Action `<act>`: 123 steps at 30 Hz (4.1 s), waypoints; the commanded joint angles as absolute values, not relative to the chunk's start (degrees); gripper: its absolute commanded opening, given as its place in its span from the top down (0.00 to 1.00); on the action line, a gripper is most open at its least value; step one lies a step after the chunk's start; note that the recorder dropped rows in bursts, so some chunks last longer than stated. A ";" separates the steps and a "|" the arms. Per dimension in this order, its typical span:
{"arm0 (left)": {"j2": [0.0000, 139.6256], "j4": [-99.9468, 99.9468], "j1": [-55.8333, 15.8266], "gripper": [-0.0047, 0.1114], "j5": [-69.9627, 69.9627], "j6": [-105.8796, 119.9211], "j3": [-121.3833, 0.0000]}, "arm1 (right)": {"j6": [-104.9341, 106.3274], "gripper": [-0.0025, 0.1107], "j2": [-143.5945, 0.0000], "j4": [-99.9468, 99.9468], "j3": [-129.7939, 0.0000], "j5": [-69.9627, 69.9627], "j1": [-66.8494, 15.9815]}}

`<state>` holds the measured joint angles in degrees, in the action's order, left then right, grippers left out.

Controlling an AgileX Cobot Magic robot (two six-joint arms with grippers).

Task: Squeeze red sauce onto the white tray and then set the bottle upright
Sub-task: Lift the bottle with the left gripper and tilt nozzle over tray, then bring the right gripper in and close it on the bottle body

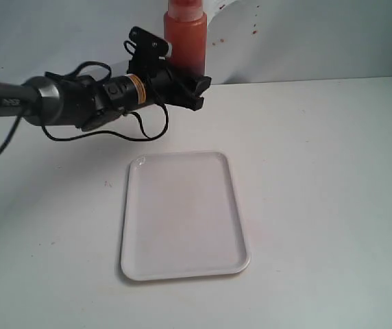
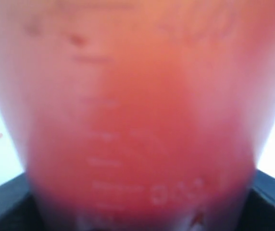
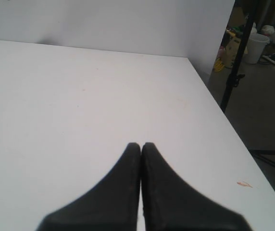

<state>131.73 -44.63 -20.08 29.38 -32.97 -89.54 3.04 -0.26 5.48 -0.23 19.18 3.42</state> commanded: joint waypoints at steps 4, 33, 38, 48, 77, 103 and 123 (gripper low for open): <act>112.42 -50.39 -20.28 0.96 22.24 -34.62 -76.13 | 2.70 0.98 0.00 5.41 0.00 18.54 3.79; 48.66 -60.89 -20.28 0.96 -6.16 -30.21 -34.59 | 2.19 0.98 0.00 5.25 0.00 11.12 1.22; 51.39 -60.89 -20.28 0.96 -8.01 -20.33 -32.87 | -4.76 0.98 0.00 -24.20 0.00 -7.43 1.22; 64.19 -61.02 -22.60 0.96 -4.95 -0.43 -34.45 | -12.03 0.98 0.00 -25.00 -0.04 -21.99 1.19; 83.44 -84.87 -43.85 0.96 -31.25 2.15 -44.00 | -75.67 0.98 -71.01 86.54 -40.84 -45.98 1.09; 83.44 -93.50 -44.03 0.96 -36.47 9.51 -44.00 | -49.03 0.05 -83.42 83.20 -40.84 -33.27 -24.69; 83.44 -96.08 -44.23 0.96 -37.81 15.25 -44.00 | -35.93 0.05 -96.18 61.97 -40.84 -46.07 -24.69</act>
<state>83.80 -93.48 -43.96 -36.34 15.59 -43.20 -37.74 -95.02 64.31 -40.55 -44.45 -24.57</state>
